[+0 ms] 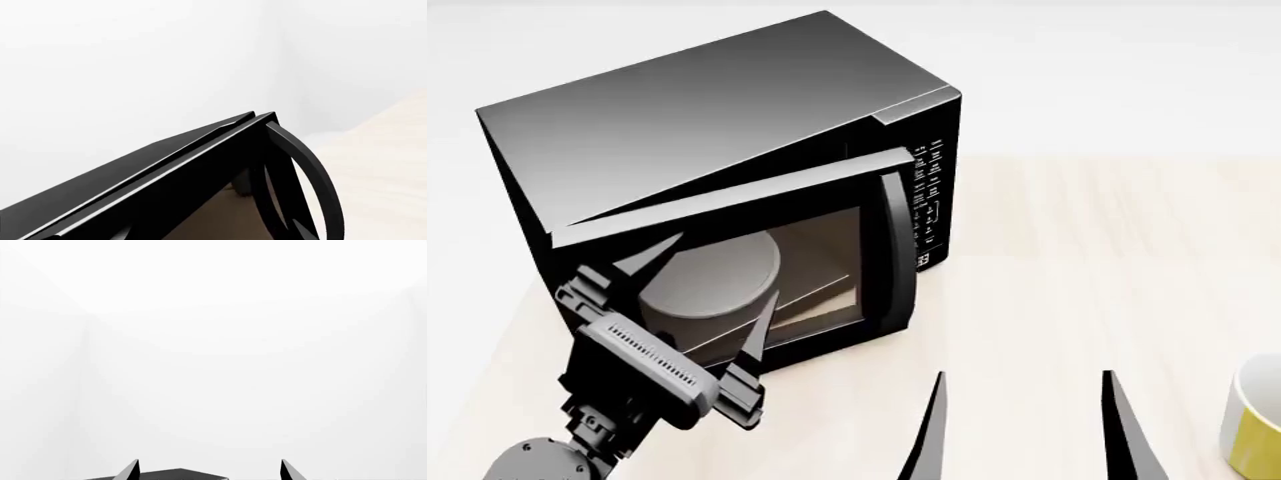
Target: Close the microwave.
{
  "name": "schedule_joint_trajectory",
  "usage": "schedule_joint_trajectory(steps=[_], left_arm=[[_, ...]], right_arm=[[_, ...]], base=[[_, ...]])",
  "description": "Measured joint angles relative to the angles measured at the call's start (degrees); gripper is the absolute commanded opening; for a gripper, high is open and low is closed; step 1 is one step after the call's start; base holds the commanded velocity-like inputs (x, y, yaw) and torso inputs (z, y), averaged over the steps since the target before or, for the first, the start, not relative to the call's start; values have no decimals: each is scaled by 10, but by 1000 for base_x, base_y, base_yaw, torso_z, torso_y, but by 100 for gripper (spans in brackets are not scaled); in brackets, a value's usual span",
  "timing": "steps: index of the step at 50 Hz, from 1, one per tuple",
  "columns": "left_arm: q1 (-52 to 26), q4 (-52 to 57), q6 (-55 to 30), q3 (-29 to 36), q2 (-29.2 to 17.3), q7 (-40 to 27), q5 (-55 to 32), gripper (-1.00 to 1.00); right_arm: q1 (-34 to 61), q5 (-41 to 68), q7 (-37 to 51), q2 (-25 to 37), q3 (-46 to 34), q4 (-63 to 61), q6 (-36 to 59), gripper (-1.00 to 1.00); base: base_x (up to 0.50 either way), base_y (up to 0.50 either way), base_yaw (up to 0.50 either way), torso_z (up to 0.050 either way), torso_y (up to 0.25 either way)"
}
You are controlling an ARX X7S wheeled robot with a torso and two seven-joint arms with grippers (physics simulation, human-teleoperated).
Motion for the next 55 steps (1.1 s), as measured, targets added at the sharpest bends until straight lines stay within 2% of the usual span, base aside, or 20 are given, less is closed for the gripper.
schedule_joint_trajectory(steps=[20,55], left_arm=[[-37,-89,45,13,13,-25,8,100],[-49,-106,44,19,14,-80,51,100]], right_arm=[[1,2,3,2,-3,2,0,100],[2,2,7,5,-9,6,-1,100]], base=[[0,0,0,1,1],[0,0,0,0,1]])
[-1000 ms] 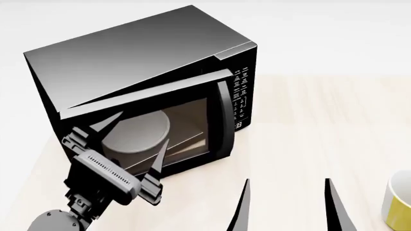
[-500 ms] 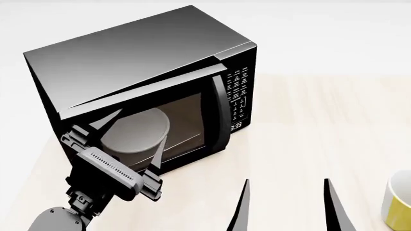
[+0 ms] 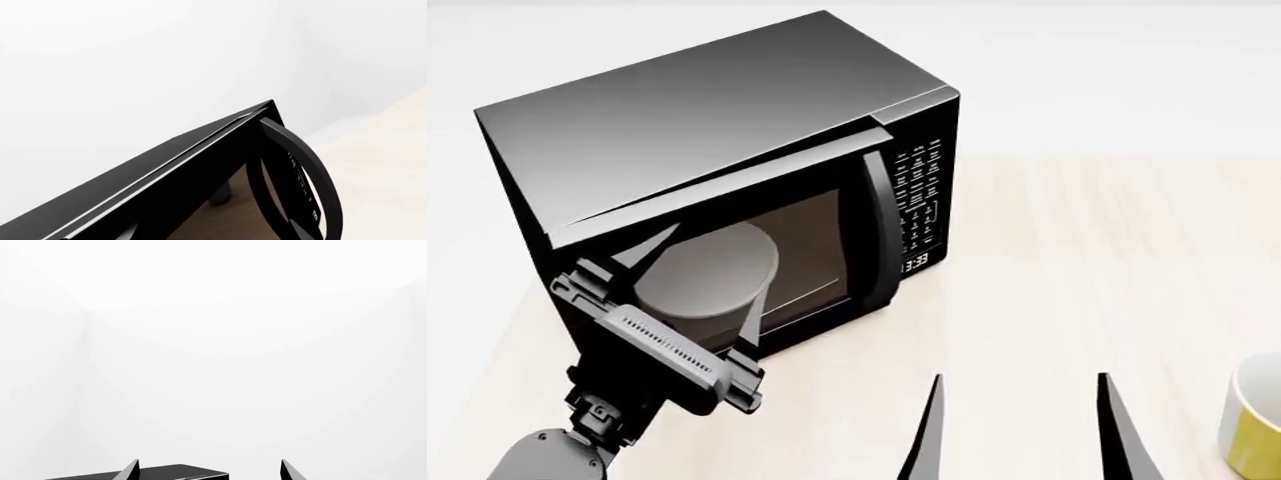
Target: Close the microwave.
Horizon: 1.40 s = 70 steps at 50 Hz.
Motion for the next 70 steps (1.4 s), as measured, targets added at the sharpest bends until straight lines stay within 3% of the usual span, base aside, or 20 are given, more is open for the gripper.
schedule_joint_trajectory(steps=[64,70], left_arm=[[-7,2,-26,15,-2,-86,47,100],[54,129,-88,-19,-11,-73,18,100]], right_arm=[[0,2,4,6,-14,8,-3,100],[0,2,4,6,-15,9,-3,100]], base=[[0,0,0,0,1],[0,0,0,0,0]])
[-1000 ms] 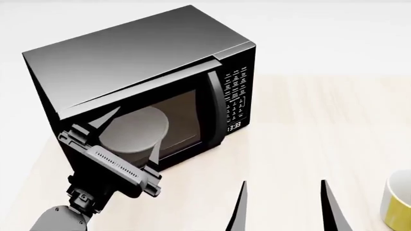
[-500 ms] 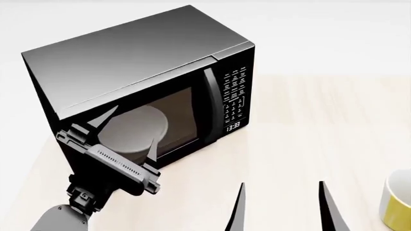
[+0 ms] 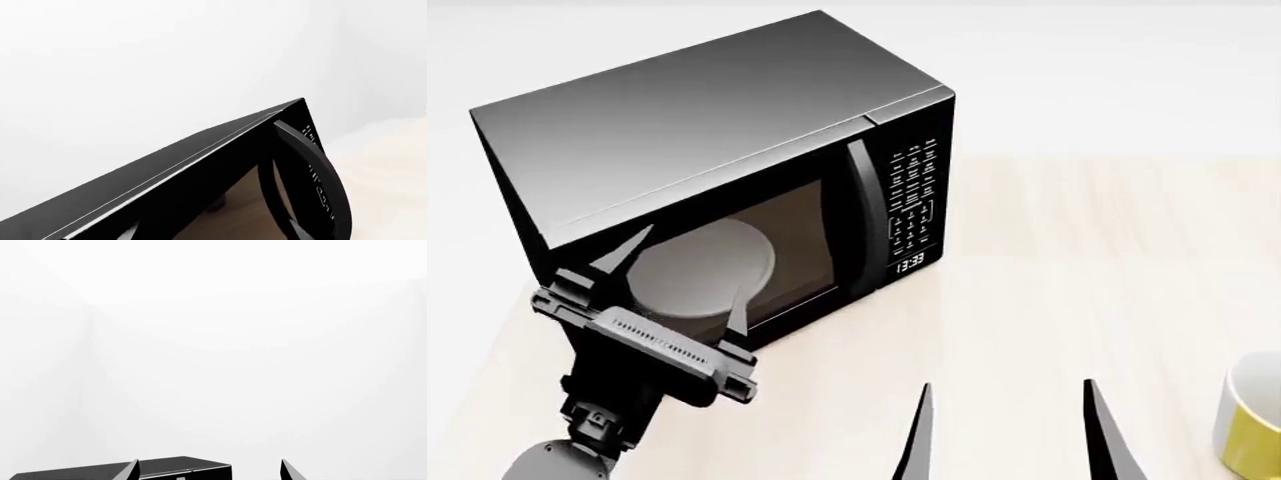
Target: Close the microwave.
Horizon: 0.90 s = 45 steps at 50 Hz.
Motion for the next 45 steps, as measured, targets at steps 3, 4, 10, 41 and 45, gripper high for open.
schedule_joint_trajectory(steps=[3,4,10,41,45], left_arm=[[53,95,-53,-19,-11,8,-23,100],[71,125,-69,-23,-15,11,-29,100],[169,284,-154,-42,-40,20,-60,100],[417,639,-319,-151,-120,-57,-140,100],[440,661,-323,-175,-124,-81,-147,100]], right_arm=[[0,0,0,0,-1,0,0,100],[0,0,0,0,-1,0,0,100],[-1,-1,1,1,-2,0,1,100],[1,14,8,-2,-6,16,14,100],[5,32,15,-4,0,24,31,100]], base=[[0,0,0,0,0],[0,0,0,0,0],[0,0,0,0,0],[0,0,0,0,0],[0,0,0,0,0]])
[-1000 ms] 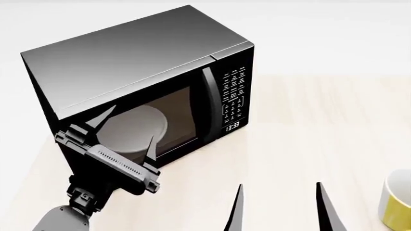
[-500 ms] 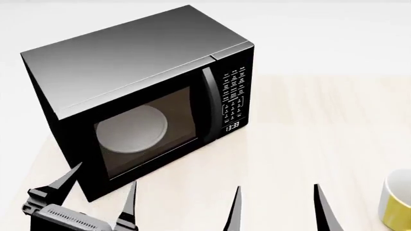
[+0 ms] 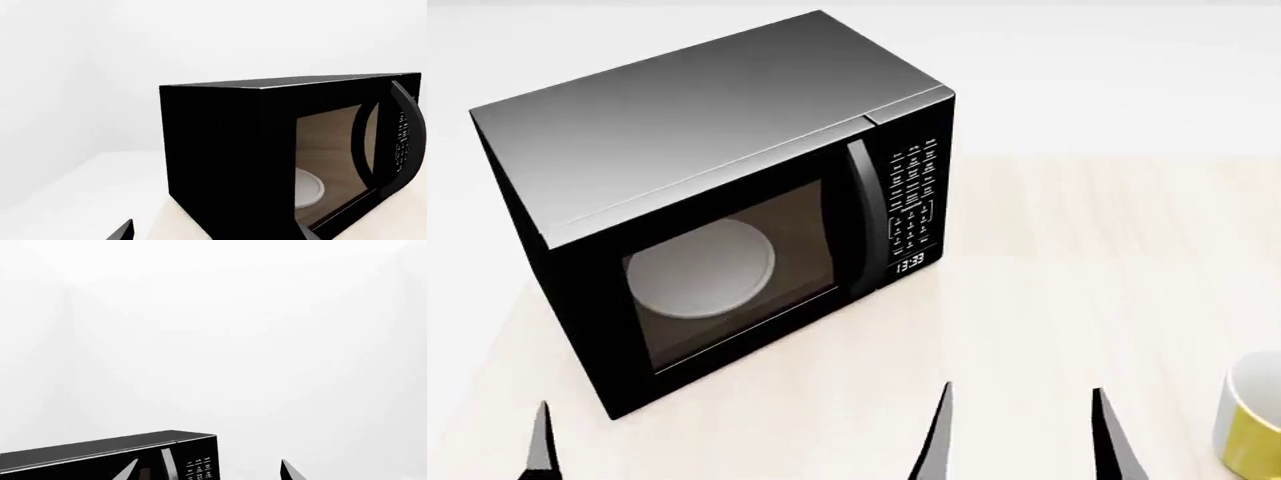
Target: Close the microwave.
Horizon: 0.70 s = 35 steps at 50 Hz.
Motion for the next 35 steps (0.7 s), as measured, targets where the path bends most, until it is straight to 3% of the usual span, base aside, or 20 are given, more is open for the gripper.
schedule_joint_trajectory(steps=[14,25,35], left_arm=[[24,74,-15,-101,-26,-91,0,100],[16,187,-33,-196,-63,-162,33,100],[11,252,-41,-245,-79,-200,58,100]], right_arm=[[35,60,114,7,100,18,117,100],[50,-30,229,53,219,-73,137,100],[51,-82,278,76,279,-137,134,100]], base=[[0,0,0,0,0],[0,0,0,1,0],[0,0,0,0,0]])
